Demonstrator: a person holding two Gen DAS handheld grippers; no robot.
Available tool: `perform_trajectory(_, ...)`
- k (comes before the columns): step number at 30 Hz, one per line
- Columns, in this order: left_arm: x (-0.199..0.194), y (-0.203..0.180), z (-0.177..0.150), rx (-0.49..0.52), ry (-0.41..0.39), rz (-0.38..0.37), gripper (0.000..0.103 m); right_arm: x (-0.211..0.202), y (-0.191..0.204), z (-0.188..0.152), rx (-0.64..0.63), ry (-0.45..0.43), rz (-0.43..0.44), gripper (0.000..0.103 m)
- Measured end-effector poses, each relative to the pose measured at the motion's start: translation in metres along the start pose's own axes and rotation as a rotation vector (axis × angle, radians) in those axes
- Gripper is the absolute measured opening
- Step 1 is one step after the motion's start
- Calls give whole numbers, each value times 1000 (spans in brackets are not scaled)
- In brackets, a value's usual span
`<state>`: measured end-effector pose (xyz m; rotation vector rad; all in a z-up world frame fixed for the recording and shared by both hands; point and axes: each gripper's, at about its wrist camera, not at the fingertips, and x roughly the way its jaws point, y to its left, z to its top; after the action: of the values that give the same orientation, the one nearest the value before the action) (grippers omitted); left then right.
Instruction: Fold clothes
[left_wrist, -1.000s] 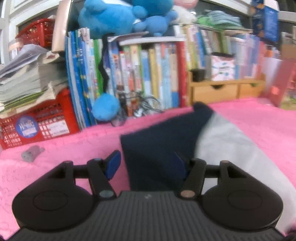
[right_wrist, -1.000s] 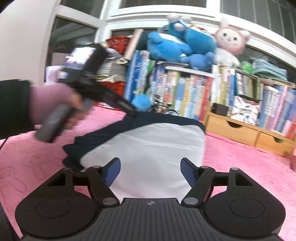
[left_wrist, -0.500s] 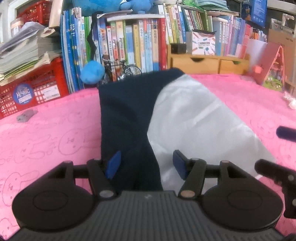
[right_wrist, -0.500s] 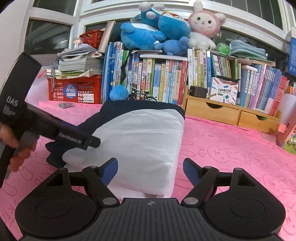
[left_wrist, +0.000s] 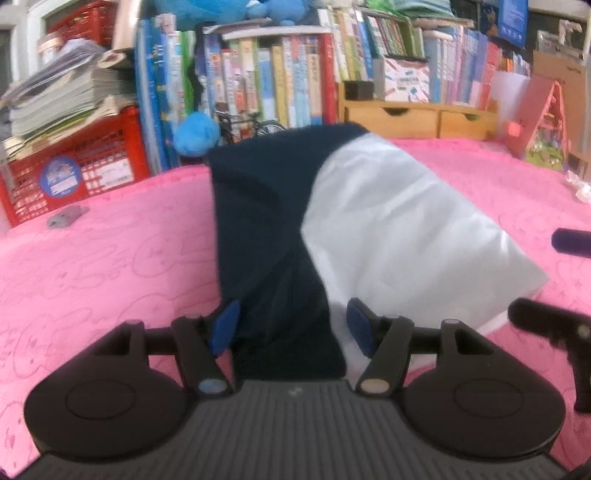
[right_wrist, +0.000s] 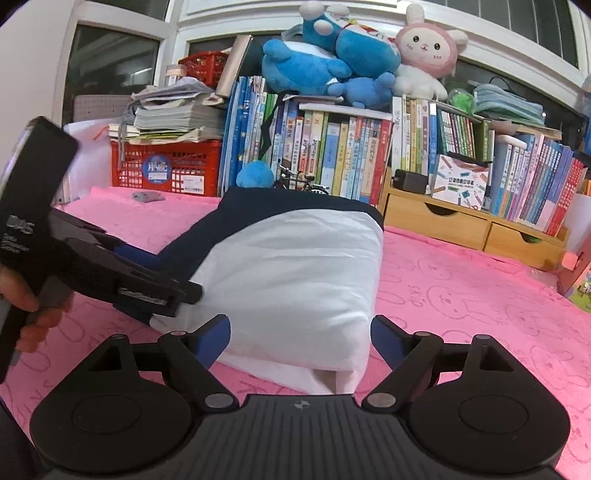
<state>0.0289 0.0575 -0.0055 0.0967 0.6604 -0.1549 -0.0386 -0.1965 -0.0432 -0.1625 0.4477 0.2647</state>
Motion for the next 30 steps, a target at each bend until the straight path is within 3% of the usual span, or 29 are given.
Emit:
perform_trajectory(7,-27,43,-26,-201,-3,66,63,4,-15,-12,19,41,-47,84)
perform_trajectory(11,-40,30,-30,-162,-44,61,63,12,-18,-22,42,88,-51,84)
perform_trajectory(19,-41,-3,-32,-135,-34,-51,63,18,-28,-28,113,95,-58,82)
perform_trajectory(27,-32,-48,-38,-21,-4,-120,63,33,-41,-34,216,142,-32,62)
perform_trajectory(30,-28,-61,-37,-7,2,-160,63,36,-44,-30,230,132,-20,47)
